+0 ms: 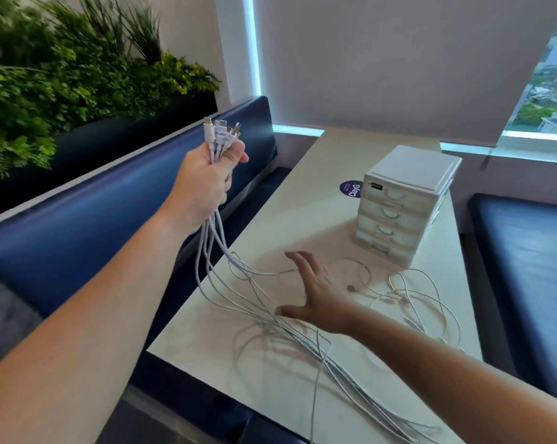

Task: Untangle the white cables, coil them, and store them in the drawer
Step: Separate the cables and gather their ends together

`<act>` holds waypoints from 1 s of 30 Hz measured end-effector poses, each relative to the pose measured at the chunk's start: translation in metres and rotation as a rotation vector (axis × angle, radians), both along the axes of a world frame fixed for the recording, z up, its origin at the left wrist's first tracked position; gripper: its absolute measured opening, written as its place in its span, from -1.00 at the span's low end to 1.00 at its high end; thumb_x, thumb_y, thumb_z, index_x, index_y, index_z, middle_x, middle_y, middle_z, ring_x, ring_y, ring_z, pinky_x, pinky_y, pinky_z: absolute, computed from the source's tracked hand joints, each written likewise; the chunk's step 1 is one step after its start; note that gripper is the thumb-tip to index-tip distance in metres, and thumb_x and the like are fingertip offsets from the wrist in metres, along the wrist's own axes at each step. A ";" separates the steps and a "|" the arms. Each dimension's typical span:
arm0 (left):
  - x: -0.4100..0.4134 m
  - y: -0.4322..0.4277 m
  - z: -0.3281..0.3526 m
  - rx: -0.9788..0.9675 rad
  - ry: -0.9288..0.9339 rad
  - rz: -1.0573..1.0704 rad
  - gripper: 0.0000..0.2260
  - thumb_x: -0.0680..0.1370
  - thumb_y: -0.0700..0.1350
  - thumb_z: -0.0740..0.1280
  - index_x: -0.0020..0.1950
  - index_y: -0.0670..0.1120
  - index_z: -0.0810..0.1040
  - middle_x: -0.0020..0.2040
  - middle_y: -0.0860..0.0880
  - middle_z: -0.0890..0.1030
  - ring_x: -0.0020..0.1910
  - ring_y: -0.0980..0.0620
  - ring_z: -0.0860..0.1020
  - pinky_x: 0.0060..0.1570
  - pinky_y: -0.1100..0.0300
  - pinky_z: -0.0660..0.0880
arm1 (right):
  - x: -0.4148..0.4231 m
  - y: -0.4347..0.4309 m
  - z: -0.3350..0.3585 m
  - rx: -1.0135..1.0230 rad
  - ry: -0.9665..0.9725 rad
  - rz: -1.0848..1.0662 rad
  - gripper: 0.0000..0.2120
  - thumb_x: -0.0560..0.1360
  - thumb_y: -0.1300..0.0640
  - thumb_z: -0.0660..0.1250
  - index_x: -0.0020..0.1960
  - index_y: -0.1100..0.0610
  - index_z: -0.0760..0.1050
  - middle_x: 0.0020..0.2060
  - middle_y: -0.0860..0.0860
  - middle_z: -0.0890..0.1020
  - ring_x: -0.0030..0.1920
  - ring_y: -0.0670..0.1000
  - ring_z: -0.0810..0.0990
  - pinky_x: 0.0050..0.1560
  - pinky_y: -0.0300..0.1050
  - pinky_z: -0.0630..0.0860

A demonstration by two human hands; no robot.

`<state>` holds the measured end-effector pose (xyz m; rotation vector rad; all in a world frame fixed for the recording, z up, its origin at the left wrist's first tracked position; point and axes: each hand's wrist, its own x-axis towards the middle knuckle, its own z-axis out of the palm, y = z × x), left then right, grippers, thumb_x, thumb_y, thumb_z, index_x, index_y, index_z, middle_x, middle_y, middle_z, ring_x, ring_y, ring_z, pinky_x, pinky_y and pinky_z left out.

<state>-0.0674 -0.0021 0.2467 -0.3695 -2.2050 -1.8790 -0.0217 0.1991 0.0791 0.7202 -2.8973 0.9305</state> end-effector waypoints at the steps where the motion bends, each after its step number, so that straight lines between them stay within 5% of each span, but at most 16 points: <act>1: 0.002 0.003 0.001 0.021 -0.004 -0.003 -0.78 0.66 -0.01 0.21 -0.14 -0.05 0.47 -0.50 0.09 0.21 -0.53 0.11 0.13 -0.55 0.24 0.08 | -0.005 -0.012 0.002 -0.038 0.002 0.023 -0.01 0.33 -0.31 0.40 0.53 -0.02 -0.08 0.47 0.00 0.07 0.47 0.04 0.08 0.48 -0.01 0.08; 4: 0.005 0.010 0.003 0.093 -0.013 -0.012 -0.78 0.67 -0.02 0.19 -0.14 -0.07 0.44 -0.51 0.09 0.21 -0.54 0.13 0.13 -0.57 0.28 0.11 | -0.021 -0.046 0.008 -0.148 -0.005 0.100 0.05 0.28 -0.33 0.43 0.54 -0.08 -0.10 0.50 -0.04 0.09 0.49 0.00 0.05 0.48 -0.05 0.05; 6: 0.005 0.013 0.007 0.120 -0.006 -0.010 -0.78 0.67 -0.03 0.19 -0.14 -0.08 0.44 -0.52 0.09 0.20 -0.54 0.12 0.12 -0.57 0.29 0.11 | -0.032 -0.064 0.016 -0.202 -0.036 0.151 -0.06 0.30 -0.27 0.46 0.51 -0.02 0.09 0.42 0.00 0.29 0.39 -0.01 0.27 0.39 -0.13 0.23; 9: 0.002 0.011 0.015 0.106 0.033 0.005 -0.78 0.67 -0.04 0.19 -0.14 -0.08 0.45 -0.52 0.09 0.20 -0.53 0.11 0.13 -0.55 0.26 0.11 | -0.046 -0.080 0.022 -0.160 -0.065 0.173 -0.56 0.41 -0.10 0.46 0.22 0.03 0.49 0.00 -0.07 0.53 -0.06 -0.06 0.49 -0.03 -0.23 0.39; 11: -0.002 0.004 0.022 0.083 0.074 0.033 -0.77 0.67 -0.03 0.19 -0.15 -0.06 0.45 -0.52 0.09 0.21 -0.53 0.11 0.13 -0.51 0.18 0.05 | -0.054 -0.080 0.015 -0.186 -0.096 0.154 -0.92 0.47 0.01 0.41 -0.07 -0.02 0.57 -0.23 -0.12 0.55 -0.22 -0.09 0.49 -0.16 -0.20 0.39; 12: -0.004 -0.001 0.027 0.078 0.096 0.049 -0.77 0.67 -0.03 0.19 -0.15 -0.06 0.45 -0.51 0.08 0.20 -0.53 0.10 0.13 -0.49 0.12 0.03 | -0.056 -0.075 0.010 -0.206 -0.122 0.146 -0.95 0.48 0.06 0.39 -0.15 -0.05 0.55 -0.30 -0.14 0.54 -0.26 -0.12 0.48 -0.18 -0.21 0.40; 17: -0.012 -0.034 0.054 0.128 0.231 0.124 -0.76 0.68 -0.03 0.15 -0.16 -0.04 0.43 -0.53 0.09 0.22 -0.55 0.11 0.12 -0.55 0.20 0.05 | -0.061 -0.026 -0.027 -0.131 -0.349 0.071 -0.97 0.50 0.12 0.35 -0.10 0.07 0.56 -0.24 -0.01 0.57 -0.20 -0.07 0.49 -0.04 -0.06 0.49; 21: -0.021 -0.048 0.060 0.086 0.308 0.209 -0.76 0.68 -0.01 0.17 -0.17 -0.01 0.43 -0.53 0.12 0.25 -0.55 0.11 0.15 -0.53 0.15 0.06 | -0.058 0.011 -0.035 -0.048 -0.359 0.065 -0.50 0.23 -0.38 0.42 0.01 -0.09 0.47 -0.13 -0.10 0.54 -0.11 -0.09 0.52 -0.05 -0.23 0.46; 24: -0.027 -0.052 0.054 0.013 0.333 0.255 -0.77 0.66 0.03 0.19 -0.17 0.03 0.46 -0.52 0.09 0.28 -0.55 0.11 0.18 -0.51 0.15 0.10 | -0.055 0.029 -0.032 -0.136 -0.428 0.016 -0.33 0.06 -0.50 0.41 -0.03 -0.06 0.46 -0.19 -0.08 0.54 -0.16 -0.08 0.52 -0.07 -0.19 0.48; 27: -0.032 -0.050 0.042 -0.062 0.312 0.275 -0.78 0.62 0.11 0.21 -0.17 0.07 0.48 -0.53 0.10 0.32 -0.54 0.14 0.22 -0.48 0.21 0.17 | -0.048 0.042 -0.021 -0.311 -0.552 0.007 -0.42 0.17 -0.31 0.50 -0.11 0.10 0.40 -0.26 0.01 0.44 -0.23 -0.06 0.45 -0.17 -0.18 0.44; 30: -0.035 -0.042 0.032 -0.077 0.286 0.270 -0.78 0.59 0.14 0.22 -0.19 0.09 0.48 -0.50 0.10 0.32 -0.53 0.13 0.22 -0.46 0.21 0.18 | -0.042 0.055 -0.010 -0.521 -0.766 0.010 -0.70 0.41 -0.06 0.39 -0.07 0.12 0.38 -0.18 0.06 0.48 -0.12 0.00 0.54 -0.09 -0.12 0.50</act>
